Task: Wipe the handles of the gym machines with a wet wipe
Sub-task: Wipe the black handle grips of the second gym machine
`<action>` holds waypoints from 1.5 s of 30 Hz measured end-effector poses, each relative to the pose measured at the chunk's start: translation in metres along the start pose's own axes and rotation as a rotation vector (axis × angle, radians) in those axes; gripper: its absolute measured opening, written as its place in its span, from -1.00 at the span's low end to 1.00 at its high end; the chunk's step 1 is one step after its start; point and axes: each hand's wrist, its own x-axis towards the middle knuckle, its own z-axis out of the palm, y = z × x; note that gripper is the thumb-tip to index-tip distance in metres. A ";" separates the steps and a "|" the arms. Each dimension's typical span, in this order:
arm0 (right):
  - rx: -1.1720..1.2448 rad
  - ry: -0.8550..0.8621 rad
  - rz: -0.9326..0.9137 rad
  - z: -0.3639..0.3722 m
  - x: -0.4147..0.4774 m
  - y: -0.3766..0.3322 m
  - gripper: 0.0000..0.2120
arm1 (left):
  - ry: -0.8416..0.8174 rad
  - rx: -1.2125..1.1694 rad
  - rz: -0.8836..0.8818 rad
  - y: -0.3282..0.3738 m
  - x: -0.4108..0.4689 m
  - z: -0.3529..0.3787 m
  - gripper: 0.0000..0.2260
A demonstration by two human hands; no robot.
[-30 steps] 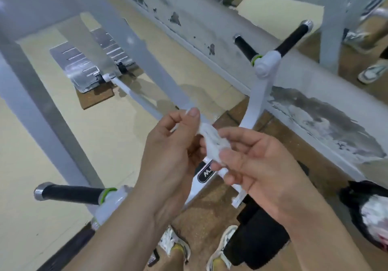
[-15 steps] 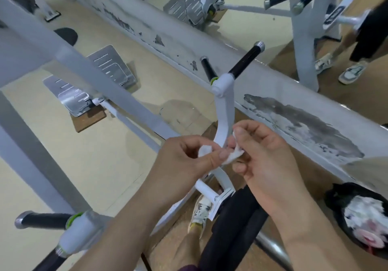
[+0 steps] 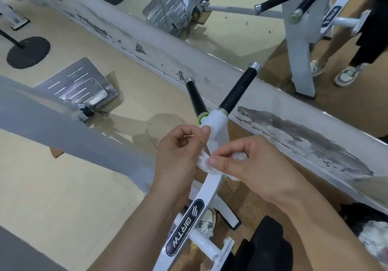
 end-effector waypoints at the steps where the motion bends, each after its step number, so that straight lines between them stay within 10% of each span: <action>1: 0.008 0.005 0.017 -0.001 0.012 0.003 -0.92 | -0.003 0.003 0.001 -0.003 0.013 0.003 -0.86; 11: 0.126 0.202 0.115 0.001 0.084 0.045 -0.89 | -0.249 0.086 -0.062 -0.034 0.082 -0.008 -0.76; 16: 0.549 0.299 0.188 0.000 0.088 0.050 -0.83 | -0.259 0.235 -0.018 -0.027 0.085 0.002 -0.72; 22: 0.651 0.388 0.135 -0.005 0.092 0.041 -0.80 | -0.208 0.648 0.322 -0.010 0.093 0.017 -0.61; 28: 0.552 0.058 0.003 -0.041 0.100 0.035 -0.92 | -0.179 0.849 0.471 -0.006 0.121 0.022 -0.67; 34: 0.873 0.086 -0.001 -0.053 0.113 0.035 -0.74 | -0.476 0.800 0.386 0.011 0.126 0.038 -0.70; 45: 0.285 0.530 0.057 -0.055 0.125 0.036 -0.89 | -0.395 0.507 0.307 0.000 0.148 0.039 -0.89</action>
